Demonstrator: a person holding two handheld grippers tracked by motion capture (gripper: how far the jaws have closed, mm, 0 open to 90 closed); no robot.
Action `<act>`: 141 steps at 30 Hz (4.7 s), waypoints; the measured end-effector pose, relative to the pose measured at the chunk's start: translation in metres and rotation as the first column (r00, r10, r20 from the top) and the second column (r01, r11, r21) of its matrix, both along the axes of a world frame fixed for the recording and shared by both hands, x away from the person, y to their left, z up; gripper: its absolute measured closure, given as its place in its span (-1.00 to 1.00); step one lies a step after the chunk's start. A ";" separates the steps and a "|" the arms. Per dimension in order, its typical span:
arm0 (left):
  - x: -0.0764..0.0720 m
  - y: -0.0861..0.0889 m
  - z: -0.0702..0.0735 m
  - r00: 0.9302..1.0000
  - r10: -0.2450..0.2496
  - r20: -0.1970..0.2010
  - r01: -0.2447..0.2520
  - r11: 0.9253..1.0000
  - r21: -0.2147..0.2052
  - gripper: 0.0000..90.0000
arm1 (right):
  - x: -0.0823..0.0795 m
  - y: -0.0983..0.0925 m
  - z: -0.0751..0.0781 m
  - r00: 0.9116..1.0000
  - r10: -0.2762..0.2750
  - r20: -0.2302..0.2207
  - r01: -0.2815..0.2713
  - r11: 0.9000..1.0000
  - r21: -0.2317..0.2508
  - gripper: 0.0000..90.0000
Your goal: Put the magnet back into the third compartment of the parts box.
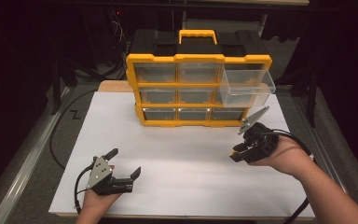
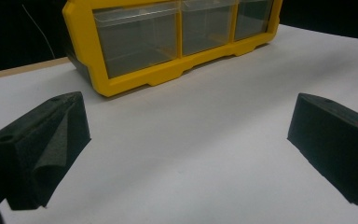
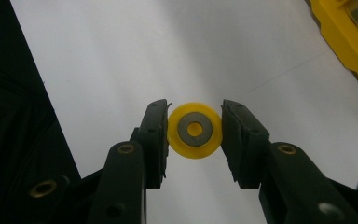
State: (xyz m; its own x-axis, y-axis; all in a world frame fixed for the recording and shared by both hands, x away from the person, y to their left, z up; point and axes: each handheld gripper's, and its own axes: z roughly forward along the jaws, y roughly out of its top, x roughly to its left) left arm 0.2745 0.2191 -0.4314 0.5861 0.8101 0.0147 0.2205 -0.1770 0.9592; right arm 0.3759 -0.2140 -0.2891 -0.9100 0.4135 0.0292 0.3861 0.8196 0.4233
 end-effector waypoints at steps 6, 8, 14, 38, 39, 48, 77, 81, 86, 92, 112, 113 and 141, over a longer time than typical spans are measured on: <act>0.000 0.000 0.000 1.000 -0.002 0.001 0.002 1.000 0.000 -1.00 | 0.001 -0.002 0.010 1.000 0.002 0.009 -0.001 1.000 -0.005 0.45; 0.000 0.000 0.000 1.000 -0.002 0.000 0.002 1.000 -0.001 -1.00 | 0.001 -0.002 0.014 1.000 -0.005 0.008 0.005 1.000 -0.006 0.45; 0.000 0.000 0.000 1.000 -0.004 0.002 0.004 1.000 -0.001 -1.00 | 0.003 -0.002 0.021 1.000 -0.001 0.011 0.001 1.000 -0.014 0.45; -0.001 0.000 0.000 1.000 -0.003 0.002 0.003 1.000 0.001 -1.00 | 0.006 -0.001 0.053 0.999 0.013 0.042 -0.012 0.999 -0.034 0.45; -0.001 0.000 0.000 1.000 -0.003 0.002 0.003 1.000 0.002 -1.00 | 0.006 -0.001 0.055 0.999 0.013 0.042 -0.011 0.999 -0.035 0.45; -0.001 0.000 0.000 1.000 -0.003 0.002 0.003 1.000 -0.001 -1.00 | 0.006 -0.001 0.066 0.998 0.013 0.057 -0.011 0.999 -0.042 0.45; -0.001 0.000 0.000 1.000 -0.005 0.005 0.005 1.000 0.000 -1.00 | 0.010 0.001 0.108 0.995 0.016 0.097 -0.011 0.999 -0.046 0.45; -0.001 0.000 0.000 1.000 -0.005 0.006 0.005 1.000 0.001 -1.00 | 0.011 0.002 0.115 0.994 0.016 0.105 -0.011 0.999 -0.049 0.45; -0.001 0.001 0.000 1.000 -0.005 0.006 0.005 1.000 0.001 -1.00 | 0.013 0.002 0.122 0.994 0.010 0.110 -0.005 0.999 -0.046 0.45; -0.001 0.001 0.000 1.000 -0.002 0.005 0.002 1.000 0.000 -1.00 | 0.015 0.001 0.129 0.993 0.008 0.120 -0.002 0.999 -0.053 0.45; -0.001 0.002 0.000 1.000 0.002 0.006 -0.002 1.000 -0.003 -1.00 | 0.020 0.007 0.152 0.991 0.017 0.129 -0.008 0.998 -0.070 0.45; -0.001 0.002 0.000 1.000 0.001 0.006 -0.001 1.000 -0.002 -1.00 | 0.021 0.008 0.153 0.992 0.015 0.129 -0.007 0.998 -0.068 0.45; 0.000 0.003 0.000 1.000 0.005 0.006 -0.005 1.000 -0.007 -1.00 | 0.046 0.011 0.182 0.989 -0.022 0.150 0.033 0.997 -0.072 0.45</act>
